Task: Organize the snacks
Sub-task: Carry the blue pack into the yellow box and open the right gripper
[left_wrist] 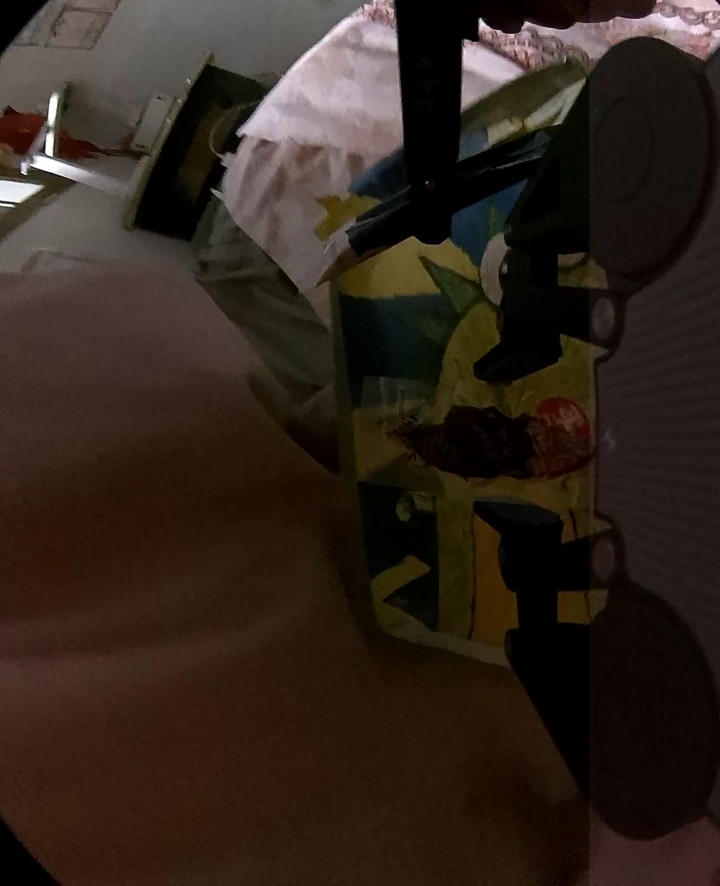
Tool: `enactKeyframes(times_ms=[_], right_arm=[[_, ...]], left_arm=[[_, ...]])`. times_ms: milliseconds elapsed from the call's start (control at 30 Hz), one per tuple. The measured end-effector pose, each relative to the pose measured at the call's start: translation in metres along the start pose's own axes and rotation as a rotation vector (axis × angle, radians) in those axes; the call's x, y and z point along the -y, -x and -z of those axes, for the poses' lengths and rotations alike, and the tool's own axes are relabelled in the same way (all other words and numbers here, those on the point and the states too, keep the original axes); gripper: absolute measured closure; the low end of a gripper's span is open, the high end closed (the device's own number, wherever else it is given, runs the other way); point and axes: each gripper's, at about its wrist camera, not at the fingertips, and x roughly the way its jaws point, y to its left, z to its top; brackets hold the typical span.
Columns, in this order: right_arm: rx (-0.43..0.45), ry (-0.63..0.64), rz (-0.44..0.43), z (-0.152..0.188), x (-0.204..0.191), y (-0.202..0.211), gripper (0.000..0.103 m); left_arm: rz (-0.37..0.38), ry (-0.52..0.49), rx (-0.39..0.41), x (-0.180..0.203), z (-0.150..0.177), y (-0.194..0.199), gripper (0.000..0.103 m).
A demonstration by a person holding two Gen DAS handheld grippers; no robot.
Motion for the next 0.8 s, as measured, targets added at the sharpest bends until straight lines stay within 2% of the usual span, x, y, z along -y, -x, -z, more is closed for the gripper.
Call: enactKeyframes(times_ms=[300, 600, 800], right_arm=[[-0.038, -0.004, 0.026, 0.013, 0.009, -0.031, 0.072], [-0.026, -0.001, 0.029, 0.006, 0.010, -0.040, 0.071], [-0.051, -0.015, 0.030, 0.009, 0.011, -0.049, 0.071]], left_arm=[[0.007, 0.040, -0.034, -0.007, 0.007, -0.031, 0.053], [-0.020, 0.012, -0.054, -0.001, 0.004, -0.042, 0.053], [-0.025, 0.005, -0.070, 0.006, 0.006, -0.050, 0.053]])
